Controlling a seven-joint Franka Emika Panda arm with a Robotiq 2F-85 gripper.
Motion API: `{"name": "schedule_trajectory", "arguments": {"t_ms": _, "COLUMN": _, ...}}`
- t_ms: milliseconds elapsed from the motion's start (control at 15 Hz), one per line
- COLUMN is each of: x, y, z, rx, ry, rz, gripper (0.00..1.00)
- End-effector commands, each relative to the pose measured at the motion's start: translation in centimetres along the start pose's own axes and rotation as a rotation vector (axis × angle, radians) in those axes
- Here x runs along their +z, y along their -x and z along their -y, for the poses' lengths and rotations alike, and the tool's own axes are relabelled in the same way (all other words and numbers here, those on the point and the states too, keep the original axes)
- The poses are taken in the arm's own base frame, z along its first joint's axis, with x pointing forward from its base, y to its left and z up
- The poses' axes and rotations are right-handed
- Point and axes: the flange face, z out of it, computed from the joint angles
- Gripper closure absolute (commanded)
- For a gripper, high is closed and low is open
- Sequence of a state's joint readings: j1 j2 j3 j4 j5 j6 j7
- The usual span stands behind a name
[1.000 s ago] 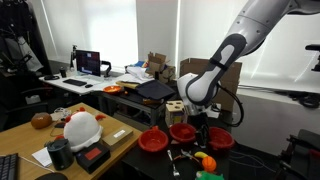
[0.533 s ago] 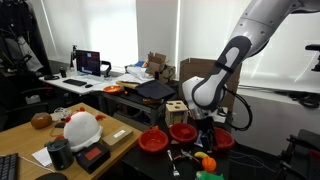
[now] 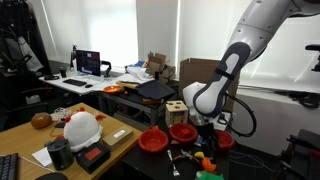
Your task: Put the red block and orange toy into separate bowls
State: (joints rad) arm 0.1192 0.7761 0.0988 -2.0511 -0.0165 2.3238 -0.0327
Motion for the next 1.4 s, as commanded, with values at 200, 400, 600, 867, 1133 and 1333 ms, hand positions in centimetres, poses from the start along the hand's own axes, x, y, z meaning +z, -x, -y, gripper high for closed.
{"name": "schedule_trajectory", "arguments": {"t_ms": 200, "x": 2.3, "y": -0.8, "z": -0.4, "rx": 0.098, "ry": 0.016, "rz": -0.004, "gripper": 0.00}}
{"name": "schedule_trajectory", "arguments": {"t_ms": 400, "x": 2.3, "y": -1.4, "z": -1.2, "rx": 0.149, "ry": 0.015, "rz": -0.015, "gripper": 0.00}}
{"name": "schedule_trajectory", "arguments": {"t_ms": 600, "x": 2.6, "y": -2.1, "z": -2.5, "rx": 0.203, "ry": 0.028, "rz": -0.011, "gripper": 0.00}}
{"name": "schedule_trajectory", "arguments": {"t_ms": 867, "x": 3.1, "y": -3.5, "z": -3.3, "rx": 0.254, "ry": 0.015, "rz": -0.016, "gripper": 0.00}}
{"name": "schedule_trajectory", "arguments": {"t_ms": 1133, "x": 2.8, "y": -4.9, "z": -2.9, "rx": 0.264, "ry": -0.006, "rz": -0.033, "gripper": 0.00}}
{"name": "schedule_trajectory", "arguments": {"t_ms": 1333, "x": 2.7, "y": -5.6, "z": -2.8, "rx": 0.264, "ry": -0.015, "rz": -0.032, "gripper": 0.00}}
